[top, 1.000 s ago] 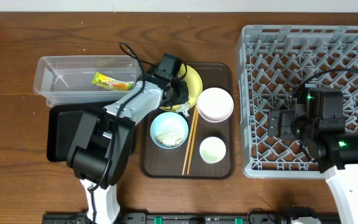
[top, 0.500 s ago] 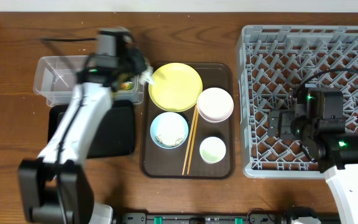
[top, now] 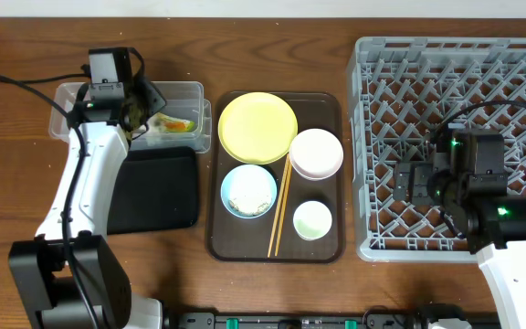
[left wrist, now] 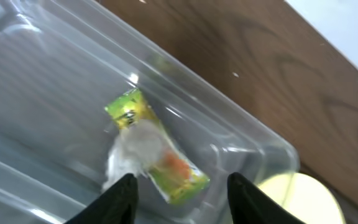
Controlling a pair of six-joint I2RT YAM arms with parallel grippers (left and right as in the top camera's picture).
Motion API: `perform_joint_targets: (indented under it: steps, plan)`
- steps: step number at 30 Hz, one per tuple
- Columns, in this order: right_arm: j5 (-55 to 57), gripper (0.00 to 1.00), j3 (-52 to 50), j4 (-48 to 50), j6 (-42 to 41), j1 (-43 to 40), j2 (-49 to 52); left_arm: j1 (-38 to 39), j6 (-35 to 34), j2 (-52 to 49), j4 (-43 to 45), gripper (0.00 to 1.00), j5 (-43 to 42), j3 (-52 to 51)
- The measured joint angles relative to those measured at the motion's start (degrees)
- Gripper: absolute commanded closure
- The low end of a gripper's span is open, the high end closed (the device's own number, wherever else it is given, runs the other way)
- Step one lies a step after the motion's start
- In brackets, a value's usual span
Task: Sort waste into correct bins and load items into the dishwasher rack
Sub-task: 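Grasp the white tissue on the yellow plate with the left gripper, drop in bin, then grasp the blue rice bowl rim with the left gripper and lift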
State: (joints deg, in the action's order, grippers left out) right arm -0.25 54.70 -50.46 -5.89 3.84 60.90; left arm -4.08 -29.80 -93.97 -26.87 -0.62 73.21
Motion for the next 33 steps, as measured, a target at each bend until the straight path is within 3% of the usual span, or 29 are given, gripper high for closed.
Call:
perform_joint_targets:
  steps: [14, 21, 26, 33]
  plan:
    - [0.00, 0.01, -0.02, -0.02, 0.00, 0.00, 0.00, 2.54, 2.89, 5.14, -3.56, 0.44, 0.81, 0.00]
    - [0.00, 0.01, 0.00, -0.09, 0.00, 0.00, 0.00, 15.21, 8.90, 10.69, -14.29, 0.44, -0.24, 0.00]
    - [0.00, 0.01, 0.00, -0.09, 0.00, 0.00, 0.00, 24.24, 10.47, 7.19, -19.54, 0.44, -0.72, 0.00]
    - [0.00, 0.01, 0.00, -0.11, 0.00, 0.00, 0.00, 34.93, 10.82, 0.92, -20.26, 0.44, -0.74, 0.00]
